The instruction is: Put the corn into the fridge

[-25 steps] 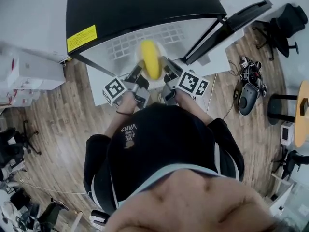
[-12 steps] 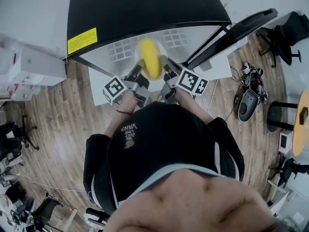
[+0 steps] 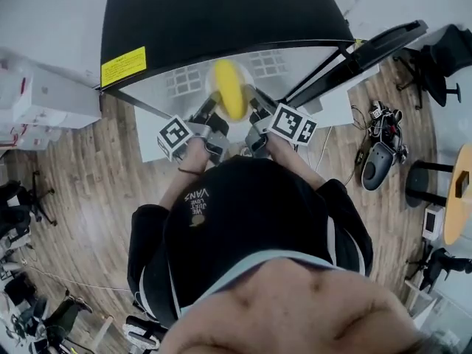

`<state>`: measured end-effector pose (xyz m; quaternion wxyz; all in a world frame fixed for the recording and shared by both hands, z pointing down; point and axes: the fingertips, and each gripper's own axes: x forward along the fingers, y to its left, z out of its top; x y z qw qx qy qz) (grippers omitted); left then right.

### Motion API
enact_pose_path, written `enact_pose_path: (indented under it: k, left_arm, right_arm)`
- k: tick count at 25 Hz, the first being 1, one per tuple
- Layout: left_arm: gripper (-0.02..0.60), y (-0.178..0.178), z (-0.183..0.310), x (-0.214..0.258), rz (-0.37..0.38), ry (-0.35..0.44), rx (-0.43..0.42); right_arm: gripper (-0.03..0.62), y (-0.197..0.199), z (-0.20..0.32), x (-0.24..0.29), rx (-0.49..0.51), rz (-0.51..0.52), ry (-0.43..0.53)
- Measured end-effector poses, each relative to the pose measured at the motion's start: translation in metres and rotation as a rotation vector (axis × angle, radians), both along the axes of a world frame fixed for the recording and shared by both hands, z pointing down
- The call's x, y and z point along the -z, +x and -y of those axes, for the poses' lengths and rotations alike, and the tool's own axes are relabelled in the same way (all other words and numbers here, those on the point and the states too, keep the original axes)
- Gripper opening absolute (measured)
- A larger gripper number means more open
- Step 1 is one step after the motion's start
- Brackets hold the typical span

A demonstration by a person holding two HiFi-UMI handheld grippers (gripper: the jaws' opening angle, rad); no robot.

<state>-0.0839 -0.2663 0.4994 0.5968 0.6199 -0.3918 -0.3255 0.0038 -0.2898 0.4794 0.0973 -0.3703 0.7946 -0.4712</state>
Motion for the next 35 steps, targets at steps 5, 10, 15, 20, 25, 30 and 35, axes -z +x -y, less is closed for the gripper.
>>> enact_pose_path:
  k: [5, 10, 15, 20, 25, 30, 35]
  left_arm:
    - [0.041, 0.003, 0.003, 0.002, -0.030, -0.018, 0.014]
    - [0.041, 0.004, 0.006, 0.001, -0.052, -0.034, 0.035]
    - [0.042, 0.005, 0.007, 0.003, -0.113, -0.057, 0.064]
    - [0.043, 0.005, 0.008, 0.003, -0.149, -0.081, 0.088]
    - [0.044, 0.004, 0.010, 0.004, -0.145, -0.092, 0.113]
    - [0.052, 0.003, 0.012, 0.001, -0.139, -0.112, 0.144]
    - [0.054, 0.001, 0.013, 0.001, -0.166, -0.130, 0.172]
  right_arm:
    - [0.026, 0.002, 0.007, 0.001, -0.001, 0.000, 0.008]
    - [0.028, 0.003, 0.012, 0.001, 0.006, 0.010, 0.007]
    - [0.028, 0.002, 0.014, 0.004, 0.021, 0.024, 0.010]
    - [0.028, 0.001, 0.017, 0.005, 0.040, 0.040, 0.007]
    - [0.054, 0.001, 0.017, 0.003, 0.047, 0.037, 0.002]
    - [0.055, 0.003, 0.018, 0.000, 0.046, 0.038, -0.013]
    - [0.055, 0.002, 0.019, 0.002, 0.043, 0.069, -0.023]
